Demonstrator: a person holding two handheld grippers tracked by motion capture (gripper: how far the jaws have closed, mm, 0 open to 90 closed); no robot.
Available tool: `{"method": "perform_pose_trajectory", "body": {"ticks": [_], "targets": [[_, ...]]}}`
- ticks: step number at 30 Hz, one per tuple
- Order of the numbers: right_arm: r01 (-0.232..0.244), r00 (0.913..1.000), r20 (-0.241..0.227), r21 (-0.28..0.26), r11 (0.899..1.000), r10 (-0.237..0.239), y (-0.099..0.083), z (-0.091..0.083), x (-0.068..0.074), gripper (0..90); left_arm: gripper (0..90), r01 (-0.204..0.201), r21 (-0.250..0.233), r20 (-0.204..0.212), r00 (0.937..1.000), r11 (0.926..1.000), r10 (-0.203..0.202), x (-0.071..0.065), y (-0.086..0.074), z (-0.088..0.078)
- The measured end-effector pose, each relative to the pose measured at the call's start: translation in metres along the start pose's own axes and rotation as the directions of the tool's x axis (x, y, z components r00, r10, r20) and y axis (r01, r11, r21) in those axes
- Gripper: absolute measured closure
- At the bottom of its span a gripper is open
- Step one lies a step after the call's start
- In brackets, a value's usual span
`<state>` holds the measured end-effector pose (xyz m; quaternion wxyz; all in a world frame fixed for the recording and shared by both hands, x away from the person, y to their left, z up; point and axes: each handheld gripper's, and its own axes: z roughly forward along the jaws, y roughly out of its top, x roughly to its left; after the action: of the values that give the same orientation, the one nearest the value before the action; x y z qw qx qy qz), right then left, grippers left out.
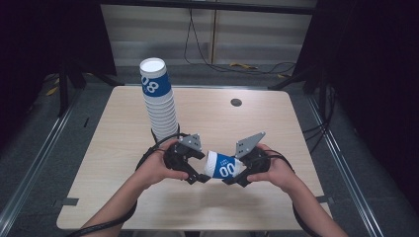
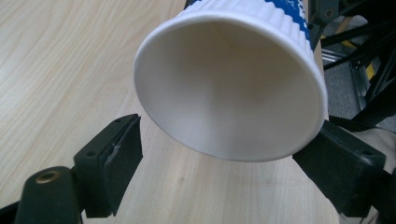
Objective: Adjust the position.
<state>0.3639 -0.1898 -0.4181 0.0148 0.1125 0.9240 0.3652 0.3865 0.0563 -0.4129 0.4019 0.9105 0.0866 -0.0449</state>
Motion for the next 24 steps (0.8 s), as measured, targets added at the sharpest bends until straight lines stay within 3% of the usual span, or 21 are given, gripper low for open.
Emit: {"method": "perform_pose_trajectory", "body": {"ticks": [7, 10, 24], "targets": [[-0.024, 0.9997, -0.001, -0.034, 0.999, 0.024, -0.0042, -0.0006, -0.0007, 29.7, 15.9, 0.041, -0.092, 0.004, 0.9991, 0.9949, -0.041, 0.0013, -0.0065, -0.0021], [-0.028, 0.9996, -0.004, -0.046, 0.999, 0.027, -0.0048, -0.0014, -0.0012, 29.7, 15.7, 0.041, -0.115, 0.002, 0.9992, 0.9926, -0.041, 0.0017, -0.0084, -0.0025], [-0.026, 0.9996, -0.01, -0.071, 0.997, 0.025, -0.0043, -0.0021, -0.0008, 29.7, 14.5, 0.04, -0.175, 0.024, 0.999, 0.9837, -0.036, 0.0013, -0.0096, 0.0055]]}}
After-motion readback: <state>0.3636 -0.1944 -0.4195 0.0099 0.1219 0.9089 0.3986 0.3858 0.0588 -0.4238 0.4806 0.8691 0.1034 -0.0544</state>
